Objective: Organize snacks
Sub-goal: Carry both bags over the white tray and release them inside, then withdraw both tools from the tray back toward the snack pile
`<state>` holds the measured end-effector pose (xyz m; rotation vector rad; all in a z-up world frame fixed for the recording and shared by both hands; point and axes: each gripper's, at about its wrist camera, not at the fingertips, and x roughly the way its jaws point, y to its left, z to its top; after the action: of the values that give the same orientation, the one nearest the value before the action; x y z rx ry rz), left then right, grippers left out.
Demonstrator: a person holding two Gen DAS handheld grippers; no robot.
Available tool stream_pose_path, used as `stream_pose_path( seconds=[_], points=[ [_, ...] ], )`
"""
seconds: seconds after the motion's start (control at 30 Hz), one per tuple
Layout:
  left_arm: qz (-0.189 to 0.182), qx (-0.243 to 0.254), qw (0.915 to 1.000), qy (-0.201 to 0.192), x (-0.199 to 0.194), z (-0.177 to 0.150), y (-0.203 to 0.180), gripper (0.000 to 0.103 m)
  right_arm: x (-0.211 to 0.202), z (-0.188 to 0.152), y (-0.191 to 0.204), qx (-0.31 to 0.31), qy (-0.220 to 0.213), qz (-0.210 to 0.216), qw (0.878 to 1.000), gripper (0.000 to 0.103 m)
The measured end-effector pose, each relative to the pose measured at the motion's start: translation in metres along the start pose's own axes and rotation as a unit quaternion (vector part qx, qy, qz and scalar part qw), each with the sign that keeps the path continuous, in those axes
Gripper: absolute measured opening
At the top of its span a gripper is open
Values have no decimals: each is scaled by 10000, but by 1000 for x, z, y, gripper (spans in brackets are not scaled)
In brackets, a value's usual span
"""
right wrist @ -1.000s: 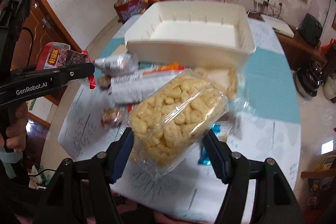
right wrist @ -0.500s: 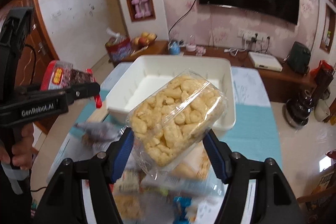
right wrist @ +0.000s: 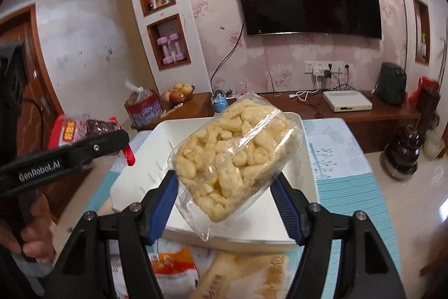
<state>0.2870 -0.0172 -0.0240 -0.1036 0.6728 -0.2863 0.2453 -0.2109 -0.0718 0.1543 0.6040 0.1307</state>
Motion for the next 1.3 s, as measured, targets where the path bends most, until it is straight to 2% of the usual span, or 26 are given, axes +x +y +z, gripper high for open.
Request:
stream_pose_path(
  seconds=[0.17,0.27,0.43,0.77,1.2,1.3],
  points=[
    [12,-4,10000,-27,15,-4,2,51,9,-1,-5,195,-145,-44,9997,68],
    [-45,-101,9999,123,22,-4,2,82,11,-2,-7,305,-68,-24,9995,69],
    [39,19,9998,197,15,-5,-3,82,12,1,-17,421,-33,-93,9991,82],
    [-8,47,9992,387,-22,-14,-13,82,-17,0,-32,801,106,-176,9966,83],
    [-37,266,9992,289,-112,-36,-30,82,-86,-10,-28,972,95,-208,9950,84],
    [-68,273,9992,280,-129,-42,-31,82,-102,-12,-27,996,80,-151,9949,88]
  ],
)
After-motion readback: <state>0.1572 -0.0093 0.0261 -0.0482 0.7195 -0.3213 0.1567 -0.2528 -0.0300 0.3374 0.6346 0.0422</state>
